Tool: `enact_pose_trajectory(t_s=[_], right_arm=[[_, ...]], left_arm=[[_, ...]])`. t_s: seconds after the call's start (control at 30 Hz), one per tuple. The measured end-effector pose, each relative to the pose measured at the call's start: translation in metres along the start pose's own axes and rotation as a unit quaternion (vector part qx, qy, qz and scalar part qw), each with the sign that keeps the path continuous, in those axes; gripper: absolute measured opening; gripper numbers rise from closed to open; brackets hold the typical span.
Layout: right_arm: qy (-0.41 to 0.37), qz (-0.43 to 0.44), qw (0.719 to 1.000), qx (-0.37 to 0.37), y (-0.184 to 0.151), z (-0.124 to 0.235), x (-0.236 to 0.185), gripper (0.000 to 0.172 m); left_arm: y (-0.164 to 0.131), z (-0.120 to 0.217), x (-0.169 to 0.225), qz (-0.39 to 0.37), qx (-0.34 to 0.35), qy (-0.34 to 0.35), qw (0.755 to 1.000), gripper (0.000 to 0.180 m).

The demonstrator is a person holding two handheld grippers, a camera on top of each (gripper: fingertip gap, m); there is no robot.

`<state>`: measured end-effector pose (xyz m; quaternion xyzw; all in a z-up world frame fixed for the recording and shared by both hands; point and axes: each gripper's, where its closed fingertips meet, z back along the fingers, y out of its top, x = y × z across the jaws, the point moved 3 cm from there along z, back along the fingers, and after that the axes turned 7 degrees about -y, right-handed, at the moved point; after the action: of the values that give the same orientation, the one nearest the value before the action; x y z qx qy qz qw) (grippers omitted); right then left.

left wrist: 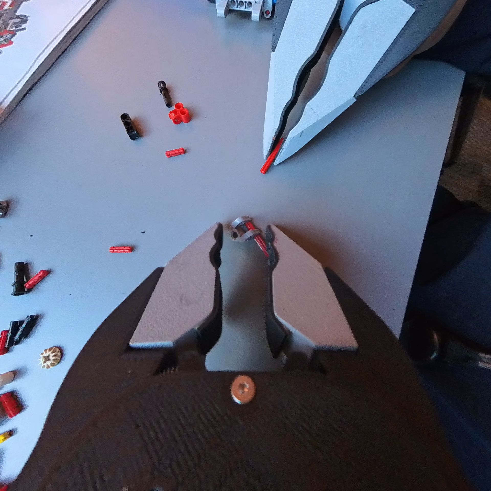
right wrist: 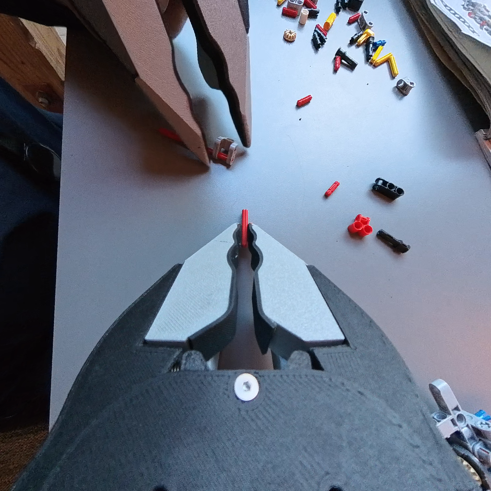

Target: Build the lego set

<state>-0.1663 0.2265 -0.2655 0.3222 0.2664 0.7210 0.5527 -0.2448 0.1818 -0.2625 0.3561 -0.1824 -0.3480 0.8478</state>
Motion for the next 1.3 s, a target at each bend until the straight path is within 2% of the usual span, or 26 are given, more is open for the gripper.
enact_pose_trajectory(t_s=[0.13,0.27,0.7,0.77,0.87,0.93,1.03,1.2,1.3], right_arm=[[-0.004,0.002,1.0,0.0,0.0,0.0,0.0,0.001],[-0.003,0.003,1.0,0.0,0.0,0.0,0.0,0.001],[0.005,-0.003,1.0,0.0,0.0,0.0,0.0,0.001],[0.007,-0.006,1.0,0.0,0.0,0.0,0.0,0.001],[0.008,-0.007,1.0,0.0,0.0,0.0,0.0,0.001],[0.007,-0.006,1.0,0.0,0.0,0.0,0.0,0.001],[0.005,-0.003,1.0,0.0,0.0,0.0,0.0,0.001],[0.0,0.003,1.0,0.0,0.0,0.0,0.0,0.001],[-0.004,0.008,1.0,0.001,0.0,0.0,0.0,0.001]], left_arm=[[0.005,0.012,0.002,-0.001,0.047,-0.018,0.999,0.047],[0.0,0.02,0.0,0.002,0.052,-0.019,0.998,0.059],[-0.022,0.056,-0.014,0.013,0.079,0.053,0.995,0.046],[-0.035,0.072,-0.025,0.006,0.062,0.093,0.994,0.038],[-0.057,0.111,-0.062,0.024,0.022,0.174,0.984,0.037],[-0.071,0.143,-0.09,0.067,0.001,0.216,0.974,0.037],[-0.095,0.173,-0.127,0.141,-0.038,0.236,0.961,0.04],[-0.115,0.169,-0.157,0.172,-0.088,0.221,0.956,0.04],[-0.119,0.161,-0.161,0.181,-0.097,0.2,0.958,0.023]])
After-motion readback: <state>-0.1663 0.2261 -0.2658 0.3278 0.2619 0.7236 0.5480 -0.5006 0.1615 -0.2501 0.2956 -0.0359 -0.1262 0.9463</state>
